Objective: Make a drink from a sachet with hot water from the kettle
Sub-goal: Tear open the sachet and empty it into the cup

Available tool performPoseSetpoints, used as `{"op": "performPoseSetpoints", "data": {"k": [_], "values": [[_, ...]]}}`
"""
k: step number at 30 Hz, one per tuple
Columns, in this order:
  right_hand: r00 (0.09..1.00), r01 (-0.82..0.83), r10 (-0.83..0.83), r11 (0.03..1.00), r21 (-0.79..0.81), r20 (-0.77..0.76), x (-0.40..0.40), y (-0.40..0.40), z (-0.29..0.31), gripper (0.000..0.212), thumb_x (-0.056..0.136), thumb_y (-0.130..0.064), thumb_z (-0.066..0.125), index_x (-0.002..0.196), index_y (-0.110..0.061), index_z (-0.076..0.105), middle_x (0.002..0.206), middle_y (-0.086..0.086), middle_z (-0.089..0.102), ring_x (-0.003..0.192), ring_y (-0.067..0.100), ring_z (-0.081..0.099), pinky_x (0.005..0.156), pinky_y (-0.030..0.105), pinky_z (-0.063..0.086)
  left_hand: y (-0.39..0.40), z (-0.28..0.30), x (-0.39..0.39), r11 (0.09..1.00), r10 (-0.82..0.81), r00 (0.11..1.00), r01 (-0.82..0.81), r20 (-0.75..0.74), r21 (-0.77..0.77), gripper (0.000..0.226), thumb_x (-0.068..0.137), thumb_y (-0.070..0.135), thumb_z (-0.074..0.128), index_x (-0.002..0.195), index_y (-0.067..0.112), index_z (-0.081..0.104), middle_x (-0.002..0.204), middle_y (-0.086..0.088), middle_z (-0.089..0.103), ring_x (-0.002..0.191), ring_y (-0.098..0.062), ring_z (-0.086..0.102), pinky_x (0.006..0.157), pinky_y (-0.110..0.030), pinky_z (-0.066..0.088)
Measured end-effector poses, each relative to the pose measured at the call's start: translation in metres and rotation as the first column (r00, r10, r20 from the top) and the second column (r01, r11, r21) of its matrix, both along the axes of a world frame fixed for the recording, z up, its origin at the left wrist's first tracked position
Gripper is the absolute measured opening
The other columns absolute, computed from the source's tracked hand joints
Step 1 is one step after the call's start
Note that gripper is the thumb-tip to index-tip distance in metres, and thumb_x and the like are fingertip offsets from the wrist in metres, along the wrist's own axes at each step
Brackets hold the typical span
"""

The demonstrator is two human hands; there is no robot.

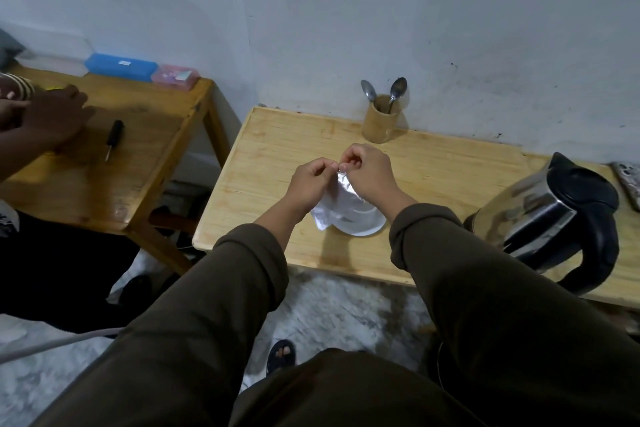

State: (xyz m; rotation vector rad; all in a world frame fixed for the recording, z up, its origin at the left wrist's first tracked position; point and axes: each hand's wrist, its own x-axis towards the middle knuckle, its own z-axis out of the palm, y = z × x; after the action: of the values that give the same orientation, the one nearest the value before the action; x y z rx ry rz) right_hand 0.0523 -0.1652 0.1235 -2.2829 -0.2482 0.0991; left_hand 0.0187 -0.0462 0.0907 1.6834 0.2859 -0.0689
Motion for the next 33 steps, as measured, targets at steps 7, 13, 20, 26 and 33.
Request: {"op": "performPoseSetpoints", "data": {"k": [7, 13, 20, 26, 33], "values": [[0.996, -0.019, 0.024, 0.998, -0.062, 0.081, 0.002, 0.009, 0.006, 0.006, 0.083, 0.002, 0.059, 0.083, 0.002, 0.064, 0.083, 0.004, 0.051, 0.077, 0.017, 0.047, 0.062, 0.021, 0.034, 0.001, 0.009, 0.006, 0.996, 0.060, 0.996, -0.064, -0.070, -0.056, 0.012, 0.091, 0.019, 0.058, 0.089, 0.012, 0.068, 0.077, 0.001, 0.061, 0.074, -0.007, 0.052, 0.068, -0.018, 0.043], [0.991, -0.055, 0.064, 0.995, -0.080, 0.117, 0.002, 0.006, 0.007, 0.007, 0.082, 0.005, 0.057, 0.082, 0.003, 0.065, 0.082, 0.008, 0.052, 0.078, 0.017, 0.048, 0.058, 0.014, 0.032, -0.006, 0.012, 0.011, 0.987, 0.091, 0.982, -0.111, -0.162, -0.117, 0.026, 0.092, 0.016, 0.056, 0.067, 0.020, 0.062, 0.064, 0.006, 0.058, 0.065, -0.006, 0.048, 0.058, -0.015, 0.041], [0.983, -0.160, 0.168, 0.983, -0.093, 0.080, 0.000, 0.005, 0.003, 0.006, 0.082, -0.001, 0.062, 0.084, 0.000, 0.068, 0.089, 0.009, 0.056, 0.086, 0.018, 0.050, 0.076, 0.025, 0.036, -0.004, 0.008, 0.011, 0.982, 0.123, 0.971, -0.149, -0.204, -0.115, 0.034, 0.093, 0.010, 0.048, 0.063, 0.019, 0.057, 0.061, 0.002, 0.053, 0.057, -0.008, 0.046, 0.050, -0.014, 0.040], [0.978, -0.206, 0.207, 0.975, -0.083, -0.005, -0.003, -0.002, 0.006, 0.007, 0.084, -0.006, 0.064, 0.087, 0.000, 0.069, 0.094, 0.003, 0.048, 0.088, 0.015, 0.047, 0.080, 0.025, 0.036, -0.003, -0.006, 0.011, 0.970, 0.191, 0.957, -0.218, -0.221, -0.107, 0.034, 0.091, 0.015, 0.051, 0.059, 0.022, 0.060, 0.069, 0.002, 0.061, 0.081, -0.020, 0.056, 0.091, -0.039, 0.051], [0.958, -0.284, 0.277, 0.955, -0.084, -0.078, -0.012, -0.014, 0.010, 0.009, 0.085, -0.008, 0.066, 0.090, -0.002, 0.069, 0.093, 0.001, 0.049, 0.086, 0.015, 0.049, 0.070, 0.014, 0.036, 0.010, -0.009, 0.017, 0.929, 0.347, 0.905, -0.368, -0.245, -0.046, 0.027, 0.091, 0.018, 0.052, 0.068, 0.022, 0.066, 0.097, -0.011, 0.073, 0.100, -0.027, 0.066, 0.100, -0.039, 0.051]]}}
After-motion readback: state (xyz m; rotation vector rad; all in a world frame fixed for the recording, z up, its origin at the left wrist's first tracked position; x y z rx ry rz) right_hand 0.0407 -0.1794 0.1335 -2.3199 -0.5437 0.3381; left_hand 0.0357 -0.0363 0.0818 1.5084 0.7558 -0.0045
